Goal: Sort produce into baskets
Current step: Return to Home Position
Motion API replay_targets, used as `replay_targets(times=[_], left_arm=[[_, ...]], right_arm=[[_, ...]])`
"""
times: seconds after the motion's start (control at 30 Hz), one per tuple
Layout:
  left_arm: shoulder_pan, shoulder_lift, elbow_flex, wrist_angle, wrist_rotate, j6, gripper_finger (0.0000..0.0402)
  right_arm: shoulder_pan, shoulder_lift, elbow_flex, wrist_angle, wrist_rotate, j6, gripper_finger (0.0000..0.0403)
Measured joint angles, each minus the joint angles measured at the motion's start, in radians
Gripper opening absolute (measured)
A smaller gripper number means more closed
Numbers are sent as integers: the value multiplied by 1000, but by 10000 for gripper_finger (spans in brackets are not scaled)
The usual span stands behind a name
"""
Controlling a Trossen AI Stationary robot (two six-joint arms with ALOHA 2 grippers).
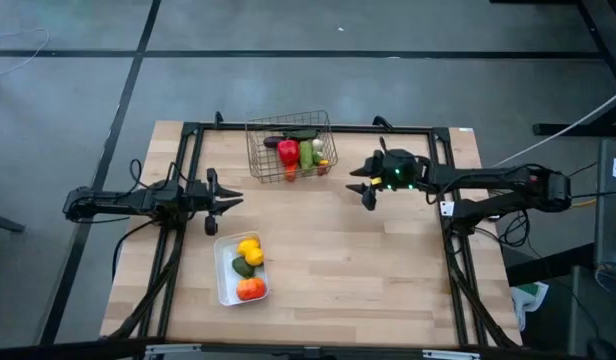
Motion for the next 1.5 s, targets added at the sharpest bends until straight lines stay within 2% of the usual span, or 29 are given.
replay_targets(times=[0.17, 0.4, 0.57, 0.73, 0.93, 1.2, 1.5], left_arm=[[0, 5, 0, 2, 0, 0, 68], [0, 5, 0, 1, 0, 0, 68], [0, 5, 0, 1, 0, 0, 68], [0, 5, 0, 1, 0, 0, 68], [0, 5, 0, 1, 0, 0, 68], [0, 5, 0, 1, 0, 0, 68], [0, 5, 0, 2, 0, 0, 68]], right_arm=[[1, -52, -118, 75, -25, 19, 216], [1, -170, -337, 399, -42, 109, 216], [0, -273, -486, 526, -29, 172, 207], [0, -377, -575, 565, -25, 198, 161], [1, -485, -610, 550, -40, 200, 94], [1, -605, -612, 483, -164, 166, 12], [0, -739, -614, 434, -157, 150, 15]])
